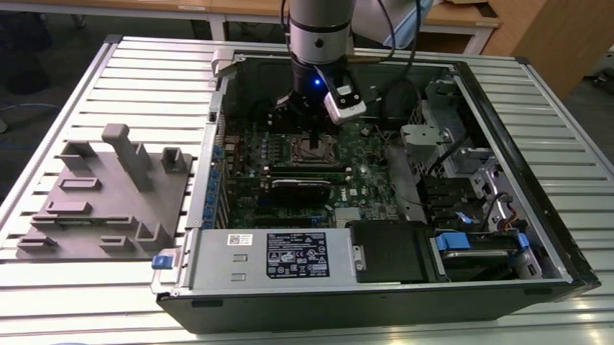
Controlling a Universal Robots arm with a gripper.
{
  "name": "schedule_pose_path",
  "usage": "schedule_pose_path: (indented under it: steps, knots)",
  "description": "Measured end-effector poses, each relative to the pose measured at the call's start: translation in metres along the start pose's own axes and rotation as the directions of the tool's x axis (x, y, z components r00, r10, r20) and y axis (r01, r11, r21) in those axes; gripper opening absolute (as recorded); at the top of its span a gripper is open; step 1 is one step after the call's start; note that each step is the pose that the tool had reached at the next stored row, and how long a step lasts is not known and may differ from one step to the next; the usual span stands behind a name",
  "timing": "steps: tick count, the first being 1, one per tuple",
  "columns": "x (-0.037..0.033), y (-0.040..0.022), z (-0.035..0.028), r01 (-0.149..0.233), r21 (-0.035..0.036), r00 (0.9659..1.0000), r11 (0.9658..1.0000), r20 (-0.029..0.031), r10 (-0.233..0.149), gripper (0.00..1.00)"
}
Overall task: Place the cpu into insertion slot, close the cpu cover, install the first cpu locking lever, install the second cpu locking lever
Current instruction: 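Install the second cpu locking lever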
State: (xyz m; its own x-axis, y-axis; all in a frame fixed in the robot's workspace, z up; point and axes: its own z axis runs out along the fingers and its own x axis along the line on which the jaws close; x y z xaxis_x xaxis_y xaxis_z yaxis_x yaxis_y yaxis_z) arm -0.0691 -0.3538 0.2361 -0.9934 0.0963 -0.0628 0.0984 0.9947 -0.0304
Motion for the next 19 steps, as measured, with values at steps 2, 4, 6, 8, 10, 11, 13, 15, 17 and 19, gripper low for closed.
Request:
schedule_pose_path:
  steps: [2,4,6,8,10,11,13,15,17,19]
  knots:
    - [-0.0002,-0.0020,0.0001,0.000,-0.0004,1.0000,1.0000,-0.0001,0.000,0.10]
    - [-0.0004,-0.0039,0.0001,0.000,-0.0004,1.0000,1.0000,-0.0001,0.000,0.10]
    - [-0.0005,-0.0059,0.0002,0.000,-0.0004,1.0000,1.0000,-0.0001,0.000,0.10]
    - [-0.0007,-0.0074,0.0003,0.000,-0.0005,1.0000,1.0000,-0.0001,0.000,0.10]
    - [-0.0007,-0.0083,0.0003,0.000,-0.0004,1.0000,1.0000,-0.0001,0.000,0.10]
    - [-0.0007,-0.0084,0.0003,0.000,-0.0005,1.0000,1.0000,-0.0001,0.000,0.10]
    - [-0.0008,-0.0089,0.0003,0.000,-0.0003,1.0000,1.0000,-0.0001,0.000,0.10]
    - [-0.0006,-0.0092,0.0004,0.000,-0.0004,1.0000,1.0000,-0.0001,0.000,0.10]
    - [-0.0003,-0.0096,0.0004,0.000,-0.0004,1.0000,1.0000,-0.0001,0.000,0.10]
    - [0.0002,-0.0099,0.0004,0.000,-0.0004,1.0000,1.0000,-0.0001,0.000,0.10]
